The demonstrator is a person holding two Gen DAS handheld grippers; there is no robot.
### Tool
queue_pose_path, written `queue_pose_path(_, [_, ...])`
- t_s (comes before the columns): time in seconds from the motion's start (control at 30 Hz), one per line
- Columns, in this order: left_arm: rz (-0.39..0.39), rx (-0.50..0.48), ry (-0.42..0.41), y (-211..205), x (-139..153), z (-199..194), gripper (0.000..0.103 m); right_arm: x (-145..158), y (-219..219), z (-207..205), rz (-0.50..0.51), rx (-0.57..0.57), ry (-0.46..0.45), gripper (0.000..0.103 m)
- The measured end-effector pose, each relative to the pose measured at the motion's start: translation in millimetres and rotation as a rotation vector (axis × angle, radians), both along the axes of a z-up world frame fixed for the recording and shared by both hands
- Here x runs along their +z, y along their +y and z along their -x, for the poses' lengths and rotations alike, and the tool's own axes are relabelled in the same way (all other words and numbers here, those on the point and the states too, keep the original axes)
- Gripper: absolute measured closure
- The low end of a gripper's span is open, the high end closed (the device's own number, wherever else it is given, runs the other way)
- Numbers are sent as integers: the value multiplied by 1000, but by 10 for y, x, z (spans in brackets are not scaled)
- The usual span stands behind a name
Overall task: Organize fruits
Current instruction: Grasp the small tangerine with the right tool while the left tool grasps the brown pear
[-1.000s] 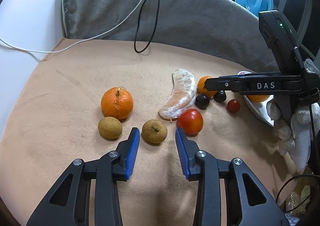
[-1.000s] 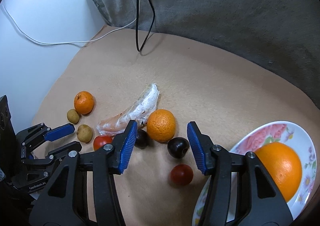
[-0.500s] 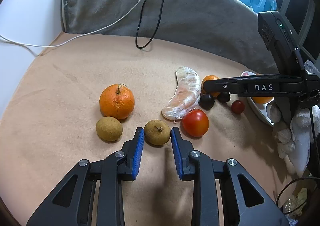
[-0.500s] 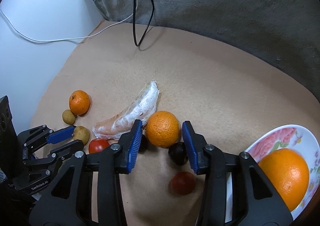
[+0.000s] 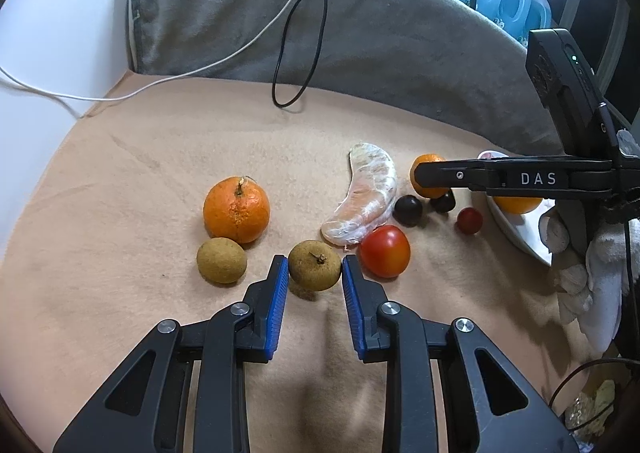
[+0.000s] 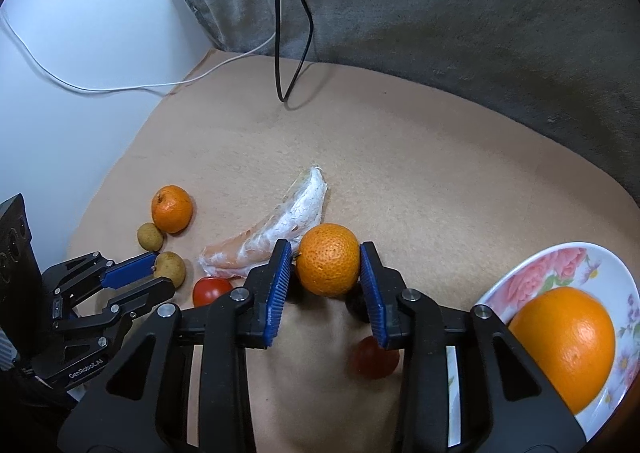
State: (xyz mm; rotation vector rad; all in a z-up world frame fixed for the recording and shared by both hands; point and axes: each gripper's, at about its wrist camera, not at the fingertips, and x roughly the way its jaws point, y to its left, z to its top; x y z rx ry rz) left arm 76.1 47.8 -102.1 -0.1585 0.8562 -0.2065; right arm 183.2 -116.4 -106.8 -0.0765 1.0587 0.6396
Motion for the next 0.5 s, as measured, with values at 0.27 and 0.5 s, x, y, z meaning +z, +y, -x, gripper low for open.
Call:
queue_pose_path(0.27, [-7, -13, -36, -100, 169, 122, 77, 177, -169, 152, -48, -26, -24, 67])
queue_pose_path(0.5, [-1, -39, -60, -250, 321, 212, 77, 319, -392, 351, -76, -58, -54, 67])
